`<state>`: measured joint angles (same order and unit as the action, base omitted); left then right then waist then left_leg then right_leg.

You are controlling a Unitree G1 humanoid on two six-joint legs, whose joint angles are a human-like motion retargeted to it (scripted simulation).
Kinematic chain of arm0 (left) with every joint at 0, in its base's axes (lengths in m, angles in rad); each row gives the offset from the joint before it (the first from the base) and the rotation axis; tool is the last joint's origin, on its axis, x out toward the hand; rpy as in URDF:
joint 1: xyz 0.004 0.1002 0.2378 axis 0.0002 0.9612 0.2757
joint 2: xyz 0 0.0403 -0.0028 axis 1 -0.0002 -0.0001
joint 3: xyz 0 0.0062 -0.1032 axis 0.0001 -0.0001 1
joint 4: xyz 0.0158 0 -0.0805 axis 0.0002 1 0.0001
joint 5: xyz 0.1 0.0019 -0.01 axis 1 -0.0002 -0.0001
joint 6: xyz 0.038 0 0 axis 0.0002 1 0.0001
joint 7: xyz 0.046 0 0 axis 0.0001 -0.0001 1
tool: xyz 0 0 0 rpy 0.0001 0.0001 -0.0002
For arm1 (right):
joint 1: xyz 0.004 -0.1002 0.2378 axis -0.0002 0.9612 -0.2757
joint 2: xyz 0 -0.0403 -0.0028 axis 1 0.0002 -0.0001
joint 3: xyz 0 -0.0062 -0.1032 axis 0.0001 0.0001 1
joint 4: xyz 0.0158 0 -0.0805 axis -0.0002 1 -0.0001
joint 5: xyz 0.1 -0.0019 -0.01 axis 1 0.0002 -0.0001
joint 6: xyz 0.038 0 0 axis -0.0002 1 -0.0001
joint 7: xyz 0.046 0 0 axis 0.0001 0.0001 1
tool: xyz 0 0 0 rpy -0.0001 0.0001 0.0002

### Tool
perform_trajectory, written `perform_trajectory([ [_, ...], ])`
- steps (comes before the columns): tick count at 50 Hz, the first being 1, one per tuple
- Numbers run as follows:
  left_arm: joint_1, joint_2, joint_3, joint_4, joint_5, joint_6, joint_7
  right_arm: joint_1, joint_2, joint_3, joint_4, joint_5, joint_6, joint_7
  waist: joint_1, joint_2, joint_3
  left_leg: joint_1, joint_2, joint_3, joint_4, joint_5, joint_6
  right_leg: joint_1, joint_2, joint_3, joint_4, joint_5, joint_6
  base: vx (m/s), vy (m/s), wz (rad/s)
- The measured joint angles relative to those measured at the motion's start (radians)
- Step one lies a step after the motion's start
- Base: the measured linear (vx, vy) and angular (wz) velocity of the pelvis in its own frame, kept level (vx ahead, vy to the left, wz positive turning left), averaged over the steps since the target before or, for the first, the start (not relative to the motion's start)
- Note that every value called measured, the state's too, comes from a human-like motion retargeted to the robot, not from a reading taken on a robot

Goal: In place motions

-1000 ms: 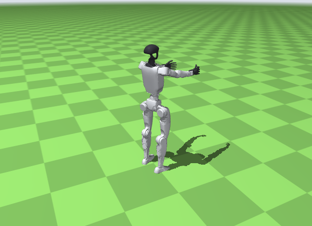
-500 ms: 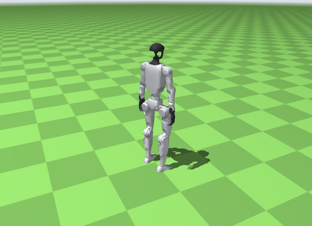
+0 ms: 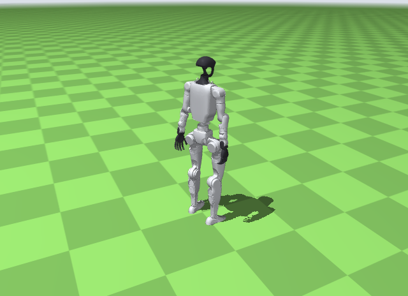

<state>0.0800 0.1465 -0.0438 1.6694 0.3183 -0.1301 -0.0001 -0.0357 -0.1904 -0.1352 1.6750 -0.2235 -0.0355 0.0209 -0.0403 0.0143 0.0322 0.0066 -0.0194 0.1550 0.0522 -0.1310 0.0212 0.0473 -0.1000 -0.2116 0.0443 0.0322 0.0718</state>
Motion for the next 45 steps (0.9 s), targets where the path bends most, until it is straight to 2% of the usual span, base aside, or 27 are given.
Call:
perform_trajectory([
  [5, -0.16, 0.015, 0.005, -0.001, -0.018, -0.001, -0.045, -0.153, 0.012, -0.01, 0.025, 0.184, 0.011, 0.082, -0.007, -0.003, 0.015, 0.009, 0.004, 0.003, 0.011, -0.003, 0.002, 0.014, 0.002, -0.002, 0.002, 0.002, -0.003, -0.08, -0.01, -0.01],
  [12, -0.49, 0.063, 0.01, -0.037, -0.082, 0.037, -0.248, -0.437, 0.045, -0.071, -0.022, 0.268, 0.048, 0.111, -0.002, -0.011, -0.046, -0.001, 0.005, 0.003, 0.01, 0.002, 0.001, 0.004, 0.003, -0.005, 0.004, 0.005, -0.004, 0.0, 0.0, 0.0],
  [19, -0.854, 0.093, 0.063, -0.132, -0.246, 0.061, -0.338, -0.76, 0.059, -0.077, -0.131, 0.277, 0.053, 0.141, -0.009, -0.021, -0.108, -0.017, 0.009, 0.006, 0.012, 0.001, 0.0, -0.013, 0.004, -0.004, 0.007, 0.003, -0.002, -0.01, -0.01, 0.0],
  [27, -1.12, 0.102, 0.021, -0.259, -0.521, 0.049, -0.306, -1.007, 0.015, 0.035, -0.296, 0.368, 0.0, 0.099, 0.012, -0.016, -0.172, -0.032, 0.006, 0.008, 0.009, -0.01, 0.003, -0.028, 0.003, 0.0, 0.005, -0.008, 0.001, 0.01, 0.0, 0.03],
  [35, -1.266, 0.11, -0.028, -0.232, -0.757, 0.059, -0.215, -1.121, -0.082, 0.11, -0.27, 0.427, -0.08, -0.002, 0.023, -0.02, -0.23, -0.04, -0.001, -0.012, 0.012, -0.02, 0.006, -0.016, 0.0, -0.016, 0.002, -0.028, 0.007, 0.06, 0.01, 0.16],
  [39, -1.296, 0.113, -0.056, -0.221, -0.791, 0.022, -0.192, -1.139, -0.105, 0.123, -0.24, 0.443, -0.089, -0.011, 0.035, -0.026, -0.24, -0.035, -0.003, -0.013, 0.013, -0.025, 0.009, -0.009, 0.0, -0.017, 0.003, -0.034, 0.009, 0.01, 0.0, 0.01],
  [45, -1.29, 0.114, -0.063, -0.217, -0.758, 0.02, -0.221, -1.128, -0.098, 0.126, -0.233, 0.406, -0.094, -0.013, 0.033, -0.026, -0.254, -0.035, -0.003, -0.015, 0.012, -0.028, 0.009, -0.008, 0.001, -0.02, 0.003, -0.038, 0.009, 0.0, 0.0, 0.0],
])
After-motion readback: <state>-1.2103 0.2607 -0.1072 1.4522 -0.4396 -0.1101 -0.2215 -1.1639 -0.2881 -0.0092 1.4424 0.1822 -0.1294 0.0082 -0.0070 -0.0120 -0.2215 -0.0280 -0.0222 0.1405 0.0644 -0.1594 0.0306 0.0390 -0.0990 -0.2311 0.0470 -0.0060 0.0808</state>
